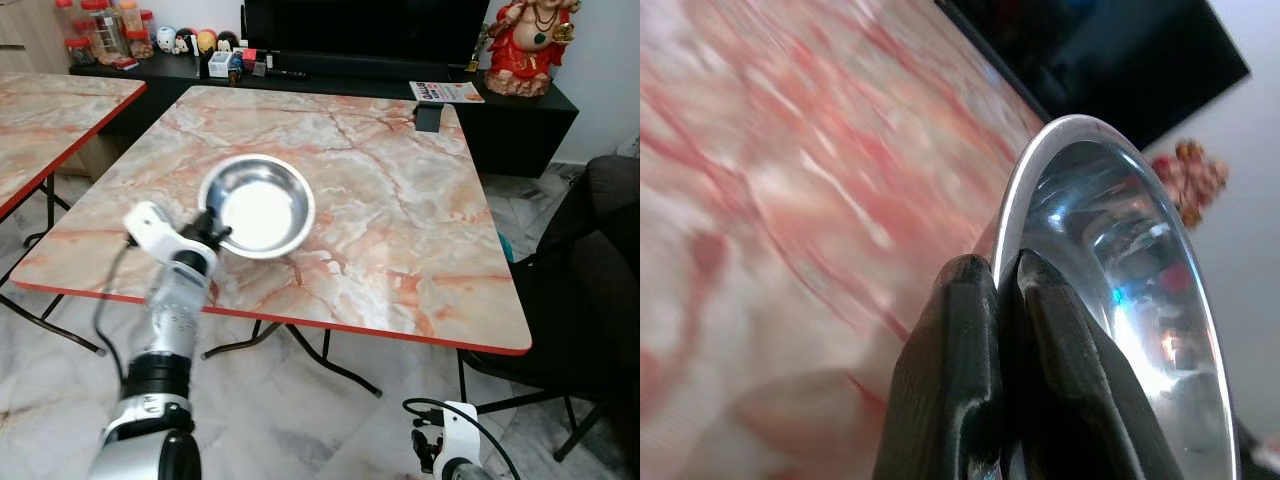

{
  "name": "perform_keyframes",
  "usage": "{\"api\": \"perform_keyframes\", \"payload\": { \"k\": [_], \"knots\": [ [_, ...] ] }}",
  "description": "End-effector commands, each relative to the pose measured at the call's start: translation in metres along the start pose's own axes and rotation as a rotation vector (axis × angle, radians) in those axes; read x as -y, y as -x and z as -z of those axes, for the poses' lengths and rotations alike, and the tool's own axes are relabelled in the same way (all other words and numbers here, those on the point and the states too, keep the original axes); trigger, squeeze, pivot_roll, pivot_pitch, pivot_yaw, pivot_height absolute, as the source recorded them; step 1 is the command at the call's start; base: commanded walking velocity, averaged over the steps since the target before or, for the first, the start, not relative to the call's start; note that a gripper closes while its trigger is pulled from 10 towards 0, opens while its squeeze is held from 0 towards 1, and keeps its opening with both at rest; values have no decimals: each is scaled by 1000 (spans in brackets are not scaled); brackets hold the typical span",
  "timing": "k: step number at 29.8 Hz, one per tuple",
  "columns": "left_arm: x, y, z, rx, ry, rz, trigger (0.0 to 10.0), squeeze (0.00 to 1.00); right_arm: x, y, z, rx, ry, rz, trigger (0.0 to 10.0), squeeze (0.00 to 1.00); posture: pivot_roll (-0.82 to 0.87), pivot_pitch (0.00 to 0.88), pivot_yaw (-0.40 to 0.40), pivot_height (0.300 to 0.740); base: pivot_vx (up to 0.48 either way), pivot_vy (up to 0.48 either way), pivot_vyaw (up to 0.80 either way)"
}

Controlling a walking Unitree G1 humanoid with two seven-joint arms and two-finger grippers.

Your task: Setting the table

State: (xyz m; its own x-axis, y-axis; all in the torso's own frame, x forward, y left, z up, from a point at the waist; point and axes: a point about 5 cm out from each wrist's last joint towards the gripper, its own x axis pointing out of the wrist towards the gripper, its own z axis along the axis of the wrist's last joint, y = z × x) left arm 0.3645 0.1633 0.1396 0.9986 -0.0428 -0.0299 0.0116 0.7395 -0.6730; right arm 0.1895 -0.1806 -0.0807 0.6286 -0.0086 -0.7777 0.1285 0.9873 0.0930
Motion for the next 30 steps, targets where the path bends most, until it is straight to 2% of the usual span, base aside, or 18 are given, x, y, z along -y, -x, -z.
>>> {"api": "perform_keyframes", "payload": {
  "k": [1, 4, 7, 10, 13, 17, 20, 30],
  "knots": [
    [2, -1, 0, -6, -22, 10, 10000, 0, 2, 1, 2, -3, -17, 12, 10000, 0, -22, 0, 7, 740, 0, 0, 0],
    [-5, -2, 2, -29, -35, -47, 10000, 0, 1, 1, 2, 2, -19, 8, 10000, 0, -20, 0, 7, 740, 0, 0, 0],
    [-6, -3, 1, -22, -35, -58, 10000, 0, 1, 1, 2, 2, -18, 7, 10000, 0, -20, 0, 7, 740, 0, 0, 0],
    [-12, -6, -7, 6, -28, -128, 10000, 0, -1, 0, 2, 3, -13, 2, 10000, 0, -19, 0, 1, 740, 0, 0, 0],
    [-14, -8, -8, 10, 24, -157, 10000, 0, -1, 0, 1, 4, -12, 1, 10000, 0, -20, 0, 2, 740, 0, 0, 0],
    [-10, -9, -7, 12, 29, -143, 10000, 0, -1, 0, 2, -9, -13, 5, 10000, 0, -22, 0, 1, 740, 0, 0, 0],
    [-8, -10, -7, 12, 29, -138, 10000, 0, -2, 0, 3, -16, -8, 2, 10000, 0, -22, 0, 2, 740, 246, 0, -523],
    [-7, -10, -14, 32, 4, -125, 10000, 0, -2, 1, 5, -18, -4, 7, 10000, 0, -16, 0, 6, 740, 253, 0, 0]
  ]
}}
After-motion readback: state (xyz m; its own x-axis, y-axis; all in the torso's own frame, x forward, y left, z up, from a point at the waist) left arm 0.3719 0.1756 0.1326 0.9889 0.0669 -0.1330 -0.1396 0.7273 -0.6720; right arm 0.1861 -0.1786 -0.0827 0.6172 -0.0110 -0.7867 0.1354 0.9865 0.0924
